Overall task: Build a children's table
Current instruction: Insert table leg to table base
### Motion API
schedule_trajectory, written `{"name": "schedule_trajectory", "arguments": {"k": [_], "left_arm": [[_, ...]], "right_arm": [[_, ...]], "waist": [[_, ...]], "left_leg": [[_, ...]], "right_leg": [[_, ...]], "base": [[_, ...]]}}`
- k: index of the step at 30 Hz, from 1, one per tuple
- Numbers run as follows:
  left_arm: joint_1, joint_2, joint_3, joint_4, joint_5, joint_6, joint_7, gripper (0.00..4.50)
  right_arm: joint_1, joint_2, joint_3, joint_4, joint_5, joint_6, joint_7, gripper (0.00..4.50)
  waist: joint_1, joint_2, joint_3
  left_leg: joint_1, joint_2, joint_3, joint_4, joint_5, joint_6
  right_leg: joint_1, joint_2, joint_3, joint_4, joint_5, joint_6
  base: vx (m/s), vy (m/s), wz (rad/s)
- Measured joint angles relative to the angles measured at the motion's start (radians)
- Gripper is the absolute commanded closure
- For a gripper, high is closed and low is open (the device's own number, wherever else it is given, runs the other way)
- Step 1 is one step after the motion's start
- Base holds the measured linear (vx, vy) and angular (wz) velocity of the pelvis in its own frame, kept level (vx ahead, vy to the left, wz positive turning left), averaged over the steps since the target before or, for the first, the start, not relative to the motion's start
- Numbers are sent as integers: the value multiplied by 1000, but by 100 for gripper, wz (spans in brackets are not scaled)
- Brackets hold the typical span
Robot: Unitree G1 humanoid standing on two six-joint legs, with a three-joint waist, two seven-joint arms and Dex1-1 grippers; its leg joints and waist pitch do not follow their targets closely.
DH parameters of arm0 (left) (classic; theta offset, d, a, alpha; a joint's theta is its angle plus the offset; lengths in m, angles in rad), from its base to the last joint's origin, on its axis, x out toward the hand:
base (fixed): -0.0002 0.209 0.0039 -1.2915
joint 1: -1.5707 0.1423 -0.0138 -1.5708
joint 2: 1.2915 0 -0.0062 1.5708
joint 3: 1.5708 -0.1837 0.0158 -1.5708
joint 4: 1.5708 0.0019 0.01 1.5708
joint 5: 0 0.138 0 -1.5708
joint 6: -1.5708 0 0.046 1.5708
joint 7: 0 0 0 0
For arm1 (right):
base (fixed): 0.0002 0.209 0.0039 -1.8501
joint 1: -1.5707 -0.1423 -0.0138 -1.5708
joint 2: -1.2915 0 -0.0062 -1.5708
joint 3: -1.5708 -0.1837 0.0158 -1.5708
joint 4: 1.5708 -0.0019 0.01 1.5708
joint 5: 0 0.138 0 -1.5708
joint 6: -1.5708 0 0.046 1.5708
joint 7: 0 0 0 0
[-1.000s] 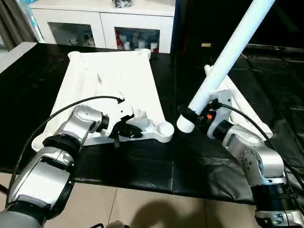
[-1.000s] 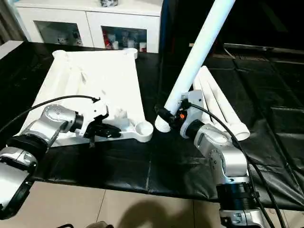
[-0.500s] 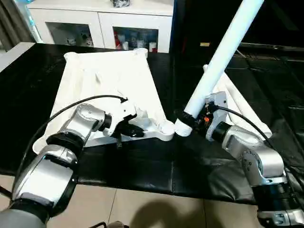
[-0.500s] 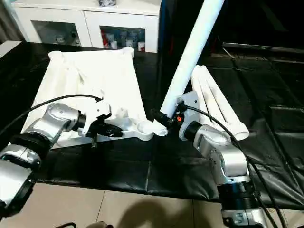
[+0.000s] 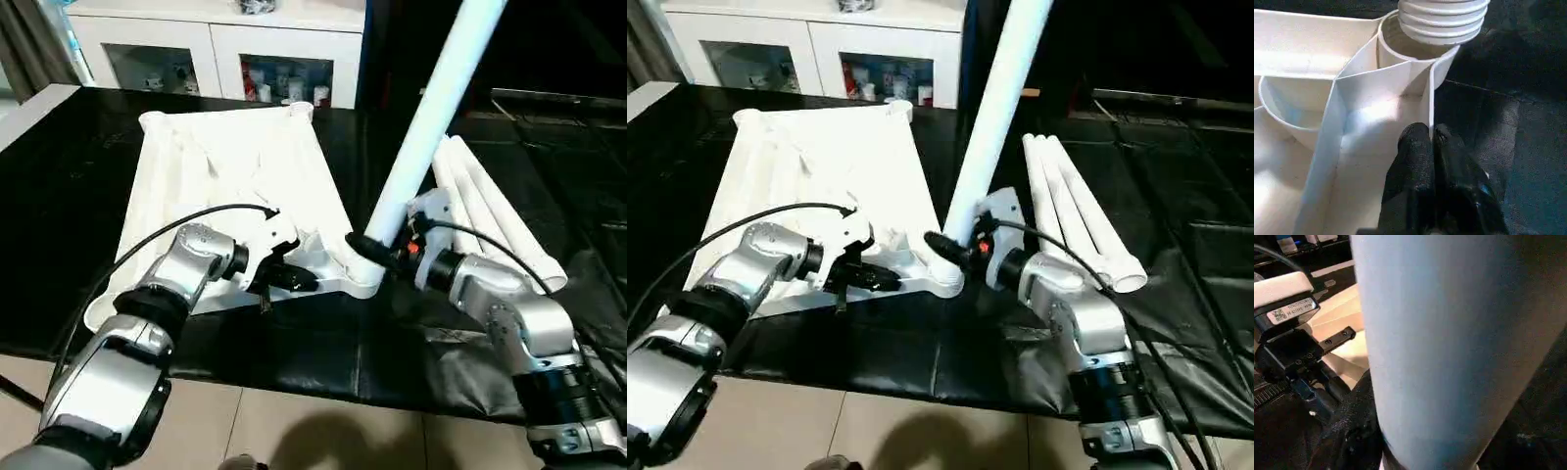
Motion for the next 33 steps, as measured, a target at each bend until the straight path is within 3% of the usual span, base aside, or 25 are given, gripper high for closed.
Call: {"name": "schedule_trajectory", "arguments": {"k": [17,25,33], "left_arm": [[43,21,2,-80,8,8,6,450],[60,28,1,-111,12,9,7,450],[61,28,0,-112,19,0,7,450]], "right_arm": [[0,20,12,60,-13,-58,42,257],[-44,29,15,144,-44,-101,47,257],[-59,4,54,148,-77,-101,76,257]], "waist": [[-4,0,0],[-5,0,0],[-4,-1,-1]], "left_leg": [[0,0,0,0,0,0],[0,0,0,0,0,0],[1,0,0,0,0,0]], "right_leg": [[0,0,0,0,0,0],[0,0,0,0,0,0],[0,0,0,0,0,0]], "base": [[0,0,0],[0,0,0],[0,0,0]]}}
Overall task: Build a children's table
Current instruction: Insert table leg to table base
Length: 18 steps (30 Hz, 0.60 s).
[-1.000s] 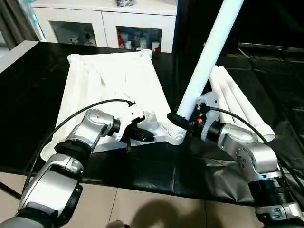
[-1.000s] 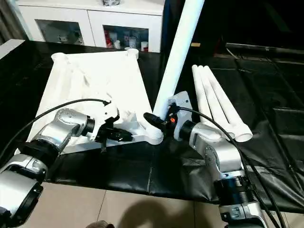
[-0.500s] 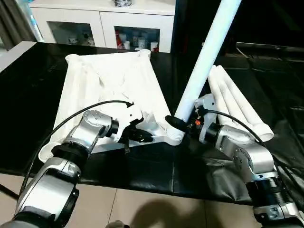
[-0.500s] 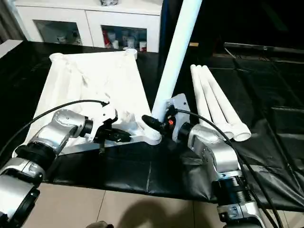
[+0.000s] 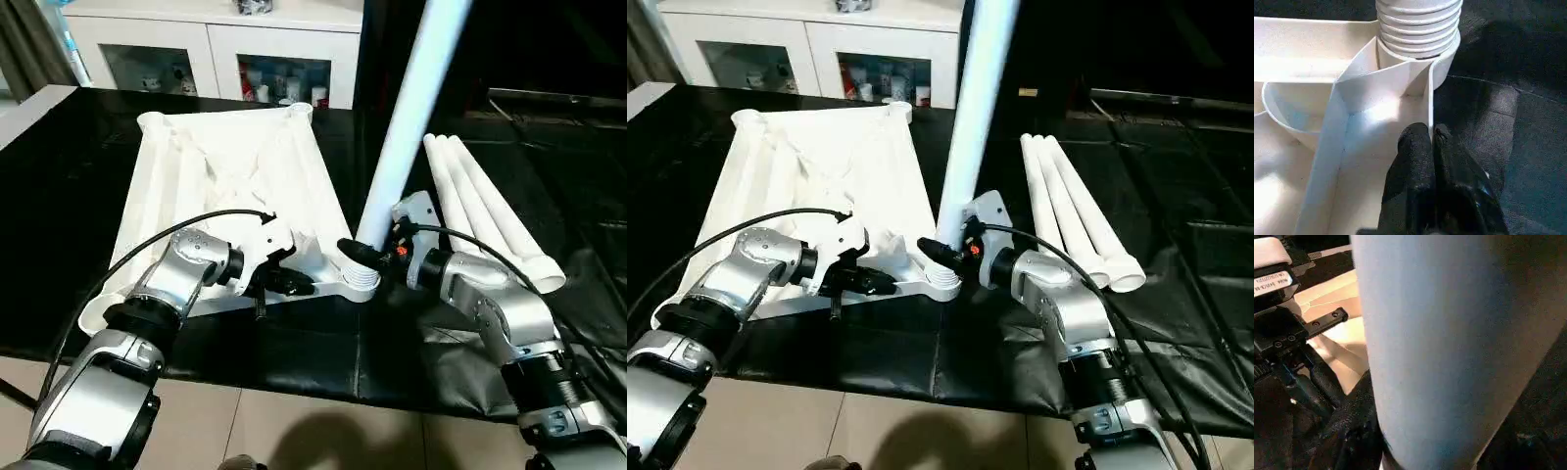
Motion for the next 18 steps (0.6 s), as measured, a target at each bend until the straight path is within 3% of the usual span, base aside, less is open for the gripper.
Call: {"name": "schedule_trajectory", "arguments": {"k": [14,16,18], "left_arm": [[1,3,-22,-19,39,-24,34,450],[1,1,-21,-17,40,-23,38,407],[1,-1,-22,-12,43,-21,42,393]], "right_arm": [[-19,6,0,49,-15,-25,21,257],[-19,6,-1,51,-16,-27,20,257],[-19,8,-1,54,-16,-34,20,257]], "waist": [[0,-2,-1],[0,-2,-1],[-1,-2,-1]], "left_leg": [[2,0,0,0,0,0],[3,0,0,0,0,0],[3,0,0,0,0,0]], "right_leg": [[2,0,0,1,0,0],[2,0,0,1,0,-1],[2,0,0,1,0,-1]], "base": [[0,0,0],[0,0,0],[0,0,0]]}}
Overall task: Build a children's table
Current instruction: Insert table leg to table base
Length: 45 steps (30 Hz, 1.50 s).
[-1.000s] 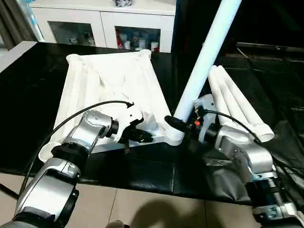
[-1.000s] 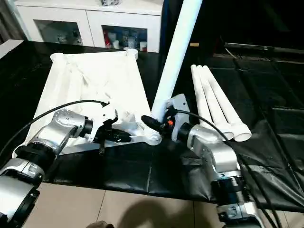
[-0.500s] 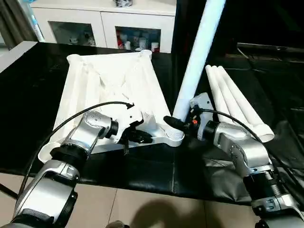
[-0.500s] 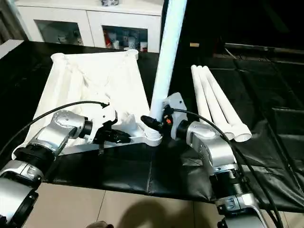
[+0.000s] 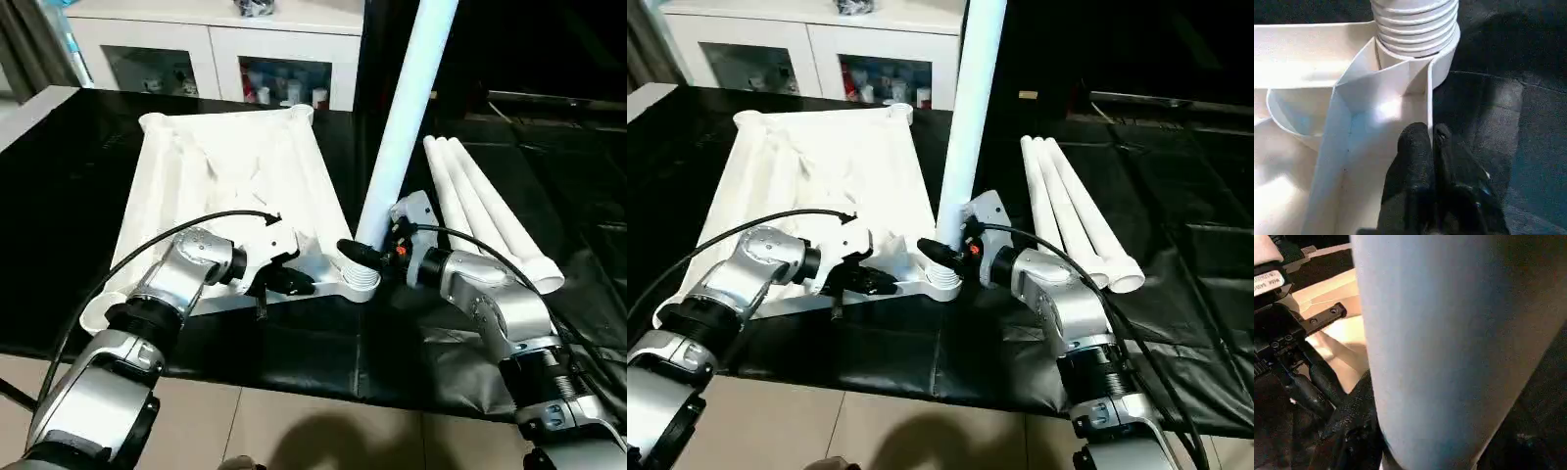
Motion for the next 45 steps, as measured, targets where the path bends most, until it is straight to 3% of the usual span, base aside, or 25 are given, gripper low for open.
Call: {"name": "schedule_trajectory", "arguments": {"k": [9,17,34,41,45], "left_arm": [[-6,-9,5,40,-3,-14,13,380],[-9,-11,10,54,-6,-16,-10,449],[-13,-6,16,62,-13,0,-44,450],[-13,-10,23,62,-12,14,-38,450],[-15,-20,27,62,-14,32,-37,450]], "right_arm": [[0,7,0,0,1,-5,4,257],[0,7,-1,3,0,-10,4,257],[-16,3,16,30,-19,-28,45,257],[-25,33,-51,86,35,-18,41,257],[12,44,-105,89,86,-25,39,257]], "waist": [[-2,0,0],[-2,1,0],[-4,1,0],[-5,1,0],[-2,6,-1]], "left_leg": [[0,0,0,0,0,0],[0,0,0,0,0,0],[0,0,0,-1,0,0],[0,0,0,-1,0,0],[0,0,0,-1,0,0]], "right_leg": [[0,0,0,-1,0,0],[0,0,0,-1,0,0],[0,0,0,-2,0,0],[0,0,0,-2,1,-1],[0,0,0,-3,1,-1]], "base": [[0,0,0],[0,0,0],[0,0,0],[0,0,0],[0,0,0]]}}
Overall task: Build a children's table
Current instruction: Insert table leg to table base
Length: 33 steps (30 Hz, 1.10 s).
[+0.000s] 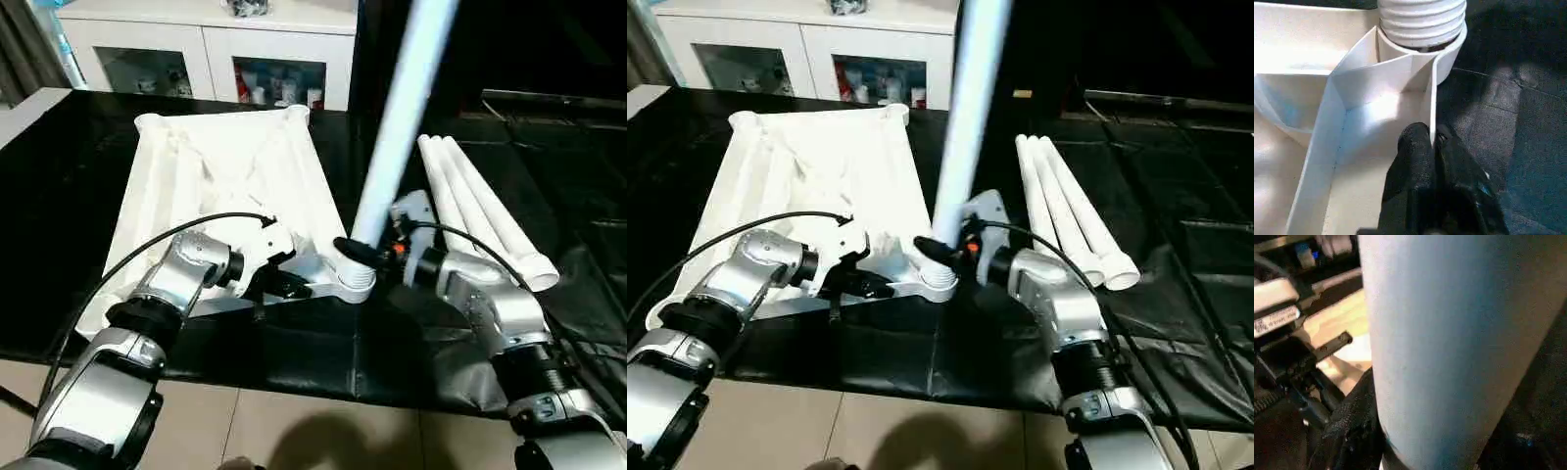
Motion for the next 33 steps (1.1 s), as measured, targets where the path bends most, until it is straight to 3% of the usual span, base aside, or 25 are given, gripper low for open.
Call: {"name": "schedule_trajectory", "arguments": {"k": [5,8,14,18,25,33], "left_arm": [[-10,-15,5,21,-10,20,-1,450],[-19,-25,7,35,-15,32,2,450],[-21,-39,11,50,-19,33,14,450],[-24,-43,11,58,-20,31,16,450],[-23,-29,3,61,-7,-7,8,450],[-23,8,-17,58,15,-44,-30,450]], "right_arm": [[54,10,-20,-24,16,-50,-9,257],[112,24,-30,-44,15,-121,-23,257],[177,17,-6,-99,-27,-223,-45,257],[175,-22,54,-106,-89,-290,-43,257],[95,-62,118,-49,-150,-299,43,257],[10,-61,146,55,-158,-287,158,258]], "waist": [[5,16,-2],[9,28,-3],[12,35,-3],[12,35,-4],[3,30,-4],[1,-5,-14]], "left_leg": [[-1,0,0,-1,-1,1],[-2,-1,0,-1,-1,2],[-1,-1,0,-1,-1,2],[-1,-1,0,-1,-1,2],[-1,-1,0,-1,-1,2],[0,0,0,-6,-1,2]], "right_leg": [[2,0,-1,-4,0,0],[2,-1,-1,-6,0,0],[3,-1,-1,-6,0,0],[4,-1,-1,-6,0,0],[3,-1,-1,-6,0,0],[2,0,-2,-7,0,0]], "base": [[0,0,0],[0,0,0],[0,0,0],[0,0,0],[0,0,0],[0,0,0]]}}
